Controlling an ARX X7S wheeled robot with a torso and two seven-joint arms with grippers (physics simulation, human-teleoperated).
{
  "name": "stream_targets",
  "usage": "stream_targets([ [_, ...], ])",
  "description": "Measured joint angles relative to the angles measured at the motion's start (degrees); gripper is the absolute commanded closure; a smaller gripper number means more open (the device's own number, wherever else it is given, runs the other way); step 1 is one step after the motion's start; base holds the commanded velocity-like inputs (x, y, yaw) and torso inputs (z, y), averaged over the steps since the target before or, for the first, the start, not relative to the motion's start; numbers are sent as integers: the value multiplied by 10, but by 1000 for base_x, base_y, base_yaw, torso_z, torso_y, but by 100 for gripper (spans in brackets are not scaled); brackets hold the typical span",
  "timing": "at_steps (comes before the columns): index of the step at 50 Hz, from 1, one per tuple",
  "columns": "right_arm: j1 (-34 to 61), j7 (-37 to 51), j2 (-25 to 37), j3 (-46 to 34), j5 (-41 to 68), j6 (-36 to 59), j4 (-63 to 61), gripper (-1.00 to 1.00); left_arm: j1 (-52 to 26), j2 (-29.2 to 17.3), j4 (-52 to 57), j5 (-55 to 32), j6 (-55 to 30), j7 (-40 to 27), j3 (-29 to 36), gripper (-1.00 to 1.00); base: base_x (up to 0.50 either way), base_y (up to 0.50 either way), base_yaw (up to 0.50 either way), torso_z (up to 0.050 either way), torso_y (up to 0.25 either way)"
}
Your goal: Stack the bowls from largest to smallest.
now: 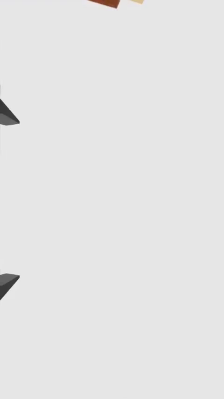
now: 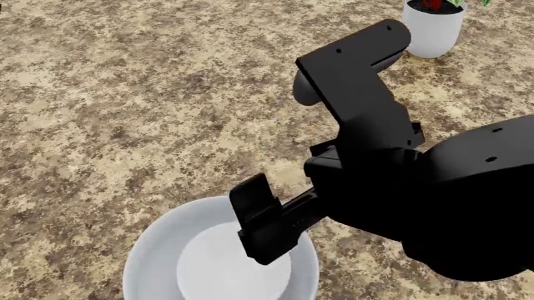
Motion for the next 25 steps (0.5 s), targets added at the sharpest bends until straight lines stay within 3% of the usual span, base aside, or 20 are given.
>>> stream_targets([
  [25,95,247,135,-79,262,-8,-22,-100,-3,3,-12,18,15,-6,11,-100,0,0,0,0,0],
])
